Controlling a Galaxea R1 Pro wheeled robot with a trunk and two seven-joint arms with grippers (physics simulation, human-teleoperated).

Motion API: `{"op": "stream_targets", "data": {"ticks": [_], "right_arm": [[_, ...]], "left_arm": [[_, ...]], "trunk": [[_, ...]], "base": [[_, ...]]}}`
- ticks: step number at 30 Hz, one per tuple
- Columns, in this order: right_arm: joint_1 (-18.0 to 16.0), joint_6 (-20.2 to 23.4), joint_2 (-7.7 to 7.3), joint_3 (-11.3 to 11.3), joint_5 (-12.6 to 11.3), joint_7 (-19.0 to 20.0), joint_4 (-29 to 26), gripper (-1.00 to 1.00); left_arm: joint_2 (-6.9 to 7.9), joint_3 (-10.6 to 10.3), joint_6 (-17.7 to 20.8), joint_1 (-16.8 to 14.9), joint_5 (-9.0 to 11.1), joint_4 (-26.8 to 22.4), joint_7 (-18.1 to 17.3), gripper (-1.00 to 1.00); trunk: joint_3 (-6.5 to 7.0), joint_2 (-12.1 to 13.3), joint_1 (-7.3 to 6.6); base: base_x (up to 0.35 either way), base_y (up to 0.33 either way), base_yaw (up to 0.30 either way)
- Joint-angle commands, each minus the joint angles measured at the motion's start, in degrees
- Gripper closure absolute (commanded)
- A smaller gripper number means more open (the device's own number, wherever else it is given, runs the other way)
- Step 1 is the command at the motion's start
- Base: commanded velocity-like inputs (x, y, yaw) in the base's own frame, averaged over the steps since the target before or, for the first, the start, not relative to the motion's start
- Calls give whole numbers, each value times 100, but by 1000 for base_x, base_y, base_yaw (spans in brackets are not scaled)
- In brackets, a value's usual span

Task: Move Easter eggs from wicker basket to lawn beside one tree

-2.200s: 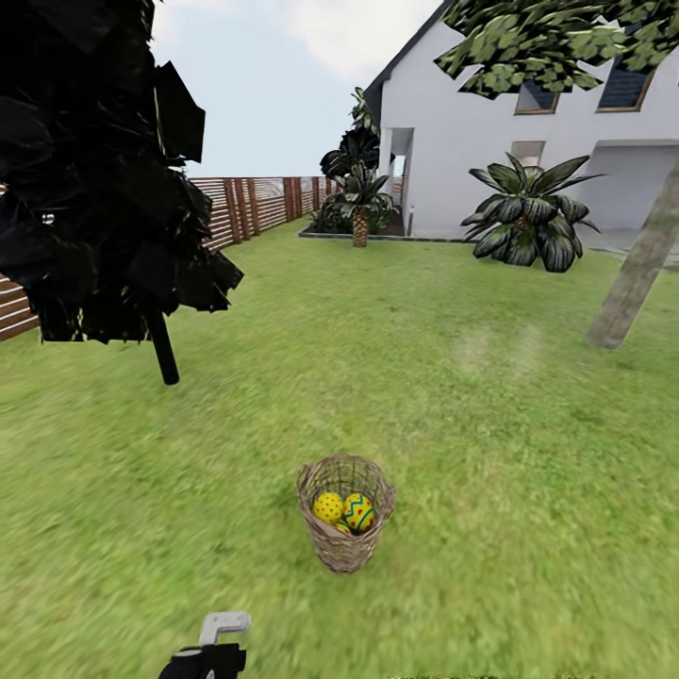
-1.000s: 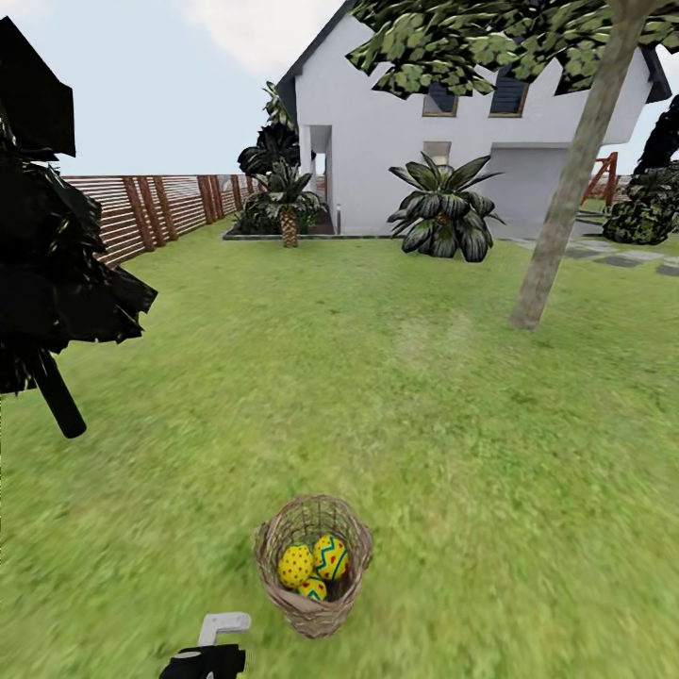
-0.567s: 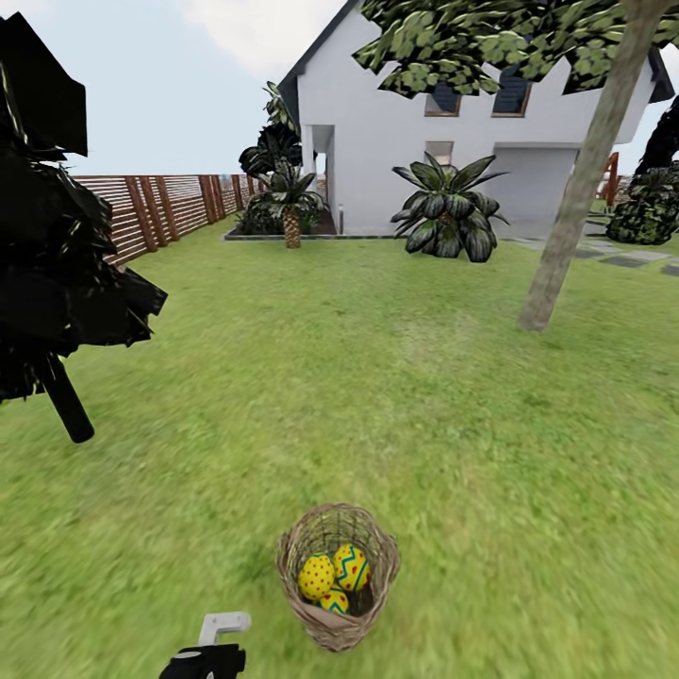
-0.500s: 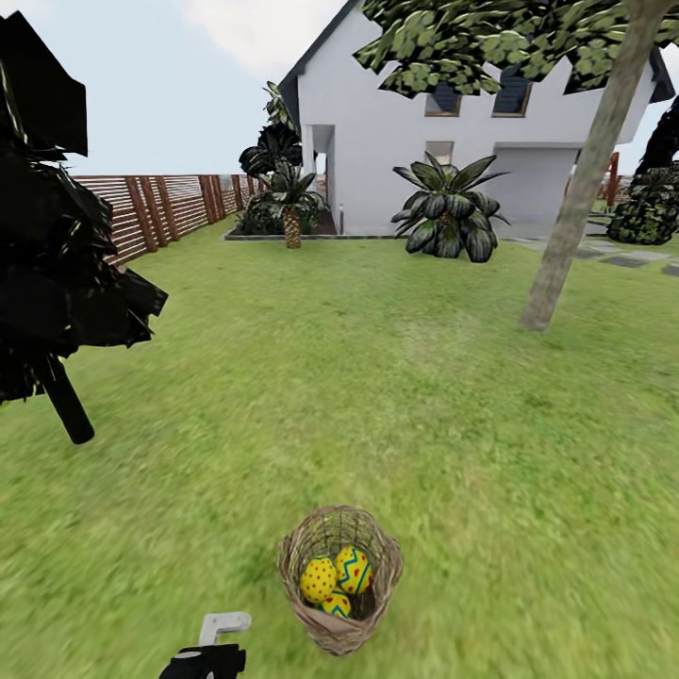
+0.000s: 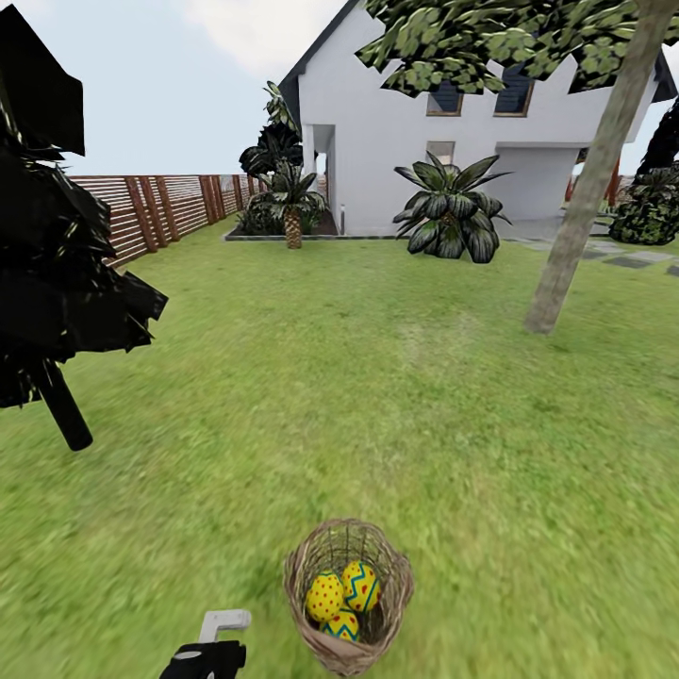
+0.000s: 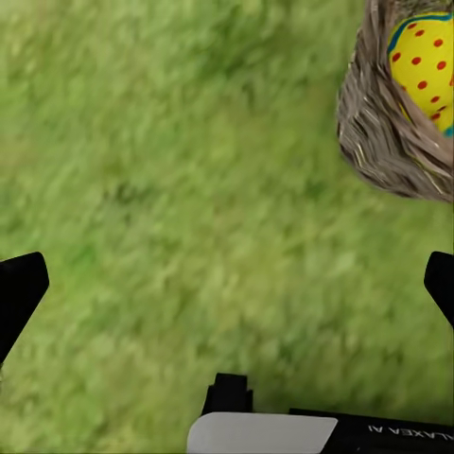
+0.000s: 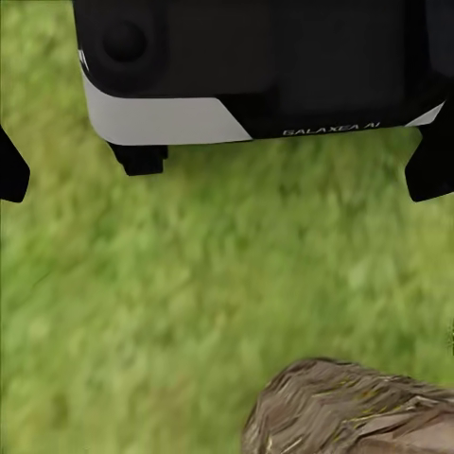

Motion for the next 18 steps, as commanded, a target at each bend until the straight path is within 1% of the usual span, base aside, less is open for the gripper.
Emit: {"op": "stream_targets", "data": {"ticks": [1,7,14,17,18], "right_arm": [[0,33,5,-26,7,-2,-14,-100],[3,29,7,-28,13,-2,-16,-100],[19,15,5,-31,9,43,-79,-100],[44,-182,9,-38,-27,101,-367,-100],[57,-210,15,-45,-44,124,-699,-100]], "left_arm": [[0,-7,28,-1,21,-11,30,-100],[0,-13,17,-1,24,-8,40,-100],[0,-17,15,-1,24,-8,33,-100],[0,-17,15,-1,24,-8,19,-100],[0,-17,15,-1,24,-11,14,-100]], "trunk": [[-7,-5,3],[-7,-5,3],[-7,-5,3],[-7,-5,3],[-7,-5,3]], "base": [[203,4,0],[227,1,0],[57,0,0],[12,0,0],[6,0,0]]}}
